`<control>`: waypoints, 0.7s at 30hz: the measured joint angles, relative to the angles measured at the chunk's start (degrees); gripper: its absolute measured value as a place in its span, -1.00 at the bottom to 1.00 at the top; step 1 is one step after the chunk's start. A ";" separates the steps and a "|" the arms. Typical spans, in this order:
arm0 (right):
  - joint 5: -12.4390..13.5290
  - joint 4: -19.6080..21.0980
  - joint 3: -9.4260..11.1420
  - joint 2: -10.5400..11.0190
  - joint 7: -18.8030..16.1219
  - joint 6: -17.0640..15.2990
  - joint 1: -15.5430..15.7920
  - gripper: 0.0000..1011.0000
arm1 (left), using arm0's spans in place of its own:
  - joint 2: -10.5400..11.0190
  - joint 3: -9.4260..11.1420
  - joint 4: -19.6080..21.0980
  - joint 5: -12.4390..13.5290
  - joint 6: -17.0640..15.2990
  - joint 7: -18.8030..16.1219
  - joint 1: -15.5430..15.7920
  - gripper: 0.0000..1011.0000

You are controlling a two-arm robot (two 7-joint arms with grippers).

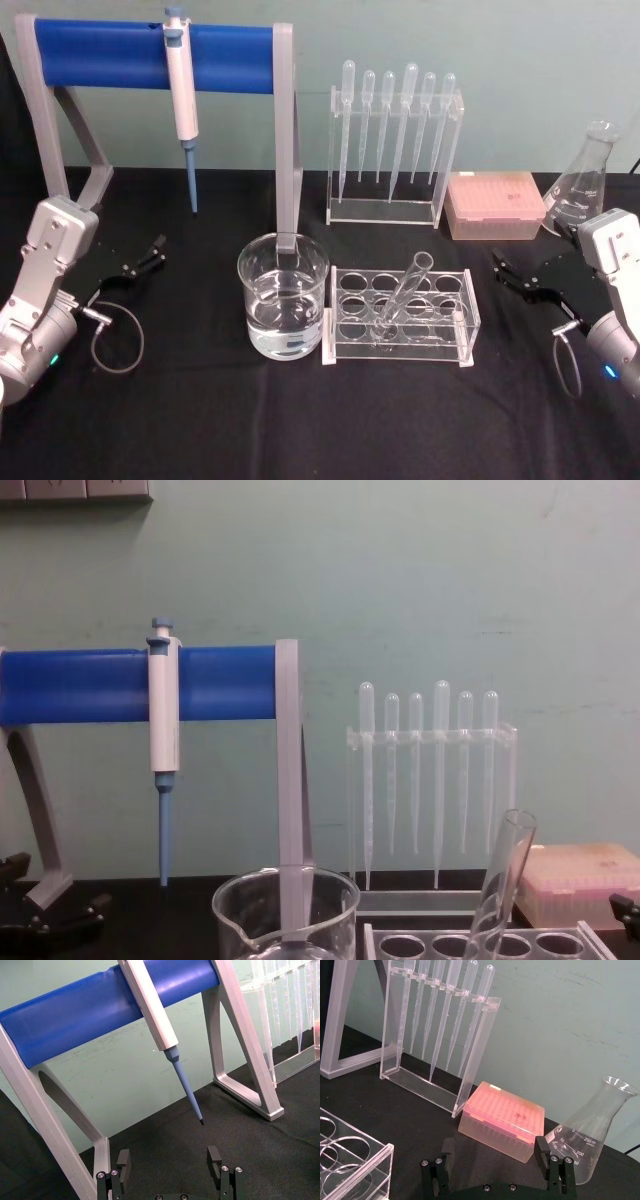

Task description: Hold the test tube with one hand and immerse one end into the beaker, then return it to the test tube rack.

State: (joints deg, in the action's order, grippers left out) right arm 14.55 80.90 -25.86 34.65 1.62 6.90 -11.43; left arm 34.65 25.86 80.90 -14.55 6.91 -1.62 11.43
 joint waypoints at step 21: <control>0.00 0.00 0.00 0.00 0.00 0.00 0.00 1.00 | 0.00 0.00 0.00 0.00 0.00 0.00 0.00 0.98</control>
State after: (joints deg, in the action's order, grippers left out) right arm 14.55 80.90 -25.86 34.65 1.62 6.90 -11.43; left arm 34.64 25.86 80.90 -14.55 6.91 -1.62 11.43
